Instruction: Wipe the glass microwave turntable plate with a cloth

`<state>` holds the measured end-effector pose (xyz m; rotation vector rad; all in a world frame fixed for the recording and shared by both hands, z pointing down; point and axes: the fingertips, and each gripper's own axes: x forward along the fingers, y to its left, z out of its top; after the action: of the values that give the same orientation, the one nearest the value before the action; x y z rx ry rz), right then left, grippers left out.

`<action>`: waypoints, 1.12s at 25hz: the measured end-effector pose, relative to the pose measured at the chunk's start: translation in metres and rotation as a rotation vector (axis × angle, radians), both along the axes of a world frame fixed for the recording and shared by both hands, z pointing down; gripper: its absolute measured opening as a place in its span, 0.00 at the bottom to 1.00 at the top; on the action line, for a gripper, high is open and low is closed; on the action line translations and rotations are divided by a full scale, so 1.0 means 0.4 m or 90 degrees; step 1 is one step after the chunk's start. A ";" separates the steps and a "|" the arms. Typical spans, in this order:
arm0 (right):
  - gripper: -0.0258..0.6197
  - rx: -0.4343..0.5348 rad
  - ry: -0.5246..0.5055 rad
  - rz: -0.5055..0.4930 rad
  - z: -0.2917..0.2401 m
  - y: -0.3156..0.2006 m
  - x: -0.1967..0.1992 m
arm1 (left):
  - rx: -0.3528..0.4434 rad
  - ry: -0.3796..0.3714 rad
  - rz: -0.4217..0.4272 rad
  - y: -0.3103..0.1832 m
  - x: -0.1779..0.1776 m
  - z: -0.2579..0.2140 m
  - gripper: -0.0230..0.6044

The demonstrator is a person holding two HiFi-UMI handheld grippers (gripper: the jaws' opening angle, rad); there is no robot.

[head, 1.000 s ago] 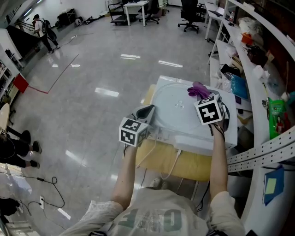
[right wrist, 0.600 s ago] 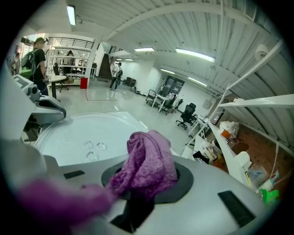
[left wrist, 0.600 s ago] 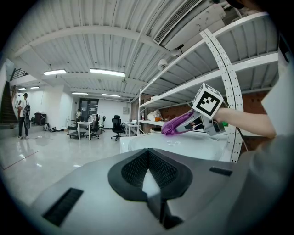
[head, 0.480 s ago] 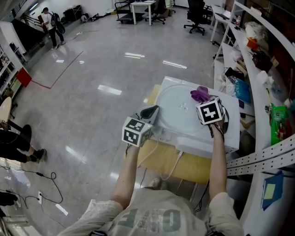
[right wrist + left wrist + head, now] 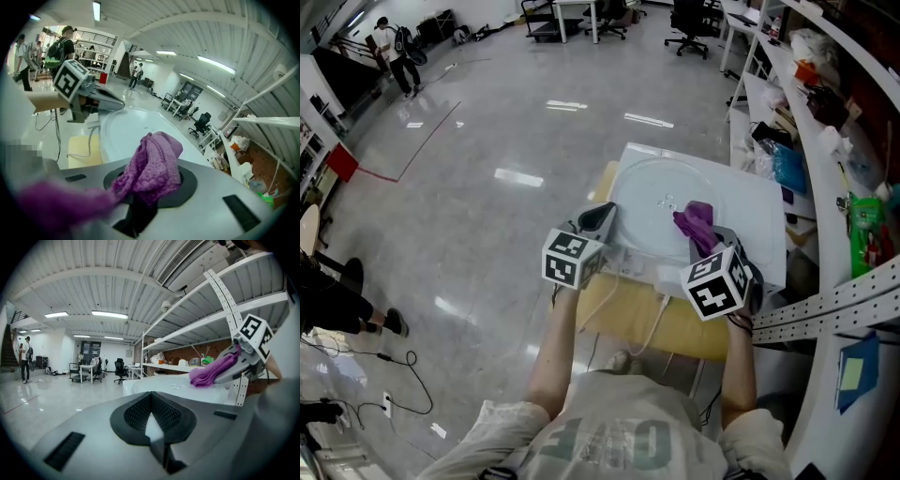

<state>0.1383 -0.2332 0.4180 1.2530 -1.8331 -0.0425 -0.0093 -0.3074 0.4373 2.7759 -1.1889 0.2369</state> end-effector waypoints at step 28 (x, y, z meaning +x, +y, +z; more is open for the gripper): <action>0.13 0.084 -0.140 0.076 -0.165 -0.222 0.155 | -0.005 0.003 0.000 -0.005 0.004 0.002 0.04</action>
<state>0.2001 -0.3221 0.3520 1.5070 -1.9631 0.0425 -0.0076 -0.3093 0.4380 2.7677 -1.1853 0.2349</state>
